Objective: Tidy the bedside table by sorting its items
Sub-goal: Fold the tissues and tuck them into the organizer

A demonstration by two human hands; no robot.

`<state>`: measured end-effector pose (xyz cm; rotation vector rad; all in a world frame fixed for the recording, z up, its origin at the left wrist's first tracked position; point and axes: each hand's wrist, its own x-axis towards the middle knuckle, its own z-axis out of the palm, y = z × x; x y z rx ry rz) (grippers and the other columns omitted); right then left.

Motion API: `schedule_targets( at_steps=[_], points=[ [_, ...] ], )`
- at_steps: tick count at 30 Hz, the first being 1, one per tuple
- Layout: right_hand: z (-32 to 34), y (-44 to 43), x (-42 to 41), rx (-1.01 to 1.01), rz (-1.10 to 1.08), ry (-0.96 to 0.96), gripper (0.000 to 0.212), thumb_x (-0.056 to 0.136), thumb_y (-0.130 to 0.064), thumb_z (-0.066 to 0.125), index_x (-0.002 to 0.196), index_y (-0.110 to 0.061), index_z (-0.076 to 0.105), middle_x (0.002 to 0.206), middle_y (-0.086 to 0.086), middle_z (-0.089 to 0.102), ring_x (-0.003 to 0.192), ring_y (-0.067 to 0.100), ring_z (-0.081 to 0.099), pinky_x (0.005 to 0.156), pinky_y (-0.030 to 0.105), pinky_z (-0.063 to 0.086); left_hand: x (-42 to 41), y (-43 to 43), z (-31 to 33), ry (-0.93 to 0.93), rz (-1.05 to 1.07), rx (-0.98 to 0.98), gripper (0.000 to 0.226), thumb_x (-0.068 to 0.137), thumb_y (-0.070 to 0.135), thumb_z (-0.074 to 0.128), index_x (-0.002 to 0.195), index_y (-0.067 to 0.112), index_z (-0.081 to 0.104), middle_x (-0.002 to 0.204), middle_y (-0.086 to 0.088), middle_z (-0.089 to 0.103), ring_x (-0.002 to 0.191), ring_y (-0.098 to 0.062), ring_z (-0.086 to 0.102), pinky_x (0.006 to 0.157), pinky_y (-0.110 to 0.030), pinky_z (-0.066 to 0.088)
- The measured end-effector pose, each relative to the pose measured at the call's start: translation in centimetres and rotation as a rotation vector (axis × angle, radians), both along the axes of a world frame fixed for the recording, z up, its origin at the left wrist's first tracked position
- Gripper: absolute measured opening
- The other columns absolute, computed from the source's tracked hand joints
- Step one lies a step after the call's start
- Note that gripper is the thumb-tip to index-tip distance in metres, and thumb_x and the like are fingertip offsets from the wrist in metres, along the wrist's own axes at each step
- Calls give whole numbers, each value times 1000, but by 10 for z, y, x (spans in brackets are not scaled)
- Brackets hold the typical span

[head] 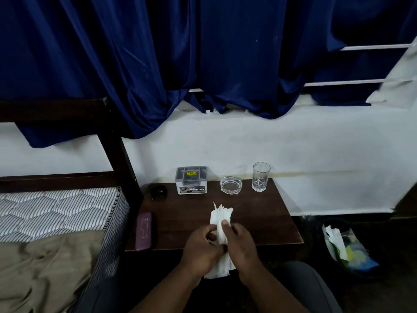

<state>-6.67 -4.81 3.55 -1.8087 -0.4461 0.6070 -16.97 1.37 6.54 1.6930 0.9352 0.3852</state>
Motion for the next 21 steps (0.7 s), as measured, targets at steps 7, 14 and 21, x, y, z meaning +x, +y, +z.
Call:
schedule_targets(
  at_steps=[7, 14, 21],
  points=[
    [7, -4, 10, 165, 21, 283, 15, 90, -11, 71, 101, -1, 71, 91, 17, 77, 83, 28, 77, 74, 42, 64, -1, 2, 3, -37, -87, 104, 34, 69, 11, 65, 97, 25, 80, 93, 7, 80, 89, -9, 75, 79, -25, 58],
    [19, -4, 30, 347, 186, 561, 27, 90, 3, 62, 117, 8, 64, 111, 29, 72, 103, 42, 70, 91, 51, 57, -9, 29, 3, -110, 270, -24, 21, 83, 17, 83, 99, 15, 69, 93, -4, 74, 83, -18, 70, 74, -30, 55],
    [23, 15, 29, 269, 219, 518, 32, 88, -3, 70, 118, 5, 63, 109, 29, 72, 95, 39, 71, 87, 51, 58, 0, 34, -8, -245, 112, -216, 23, 82, 2, 79, 103, 4, 71, 99, -14, 80, 91, -28, 78, 82, -45, 63]
  ],
)
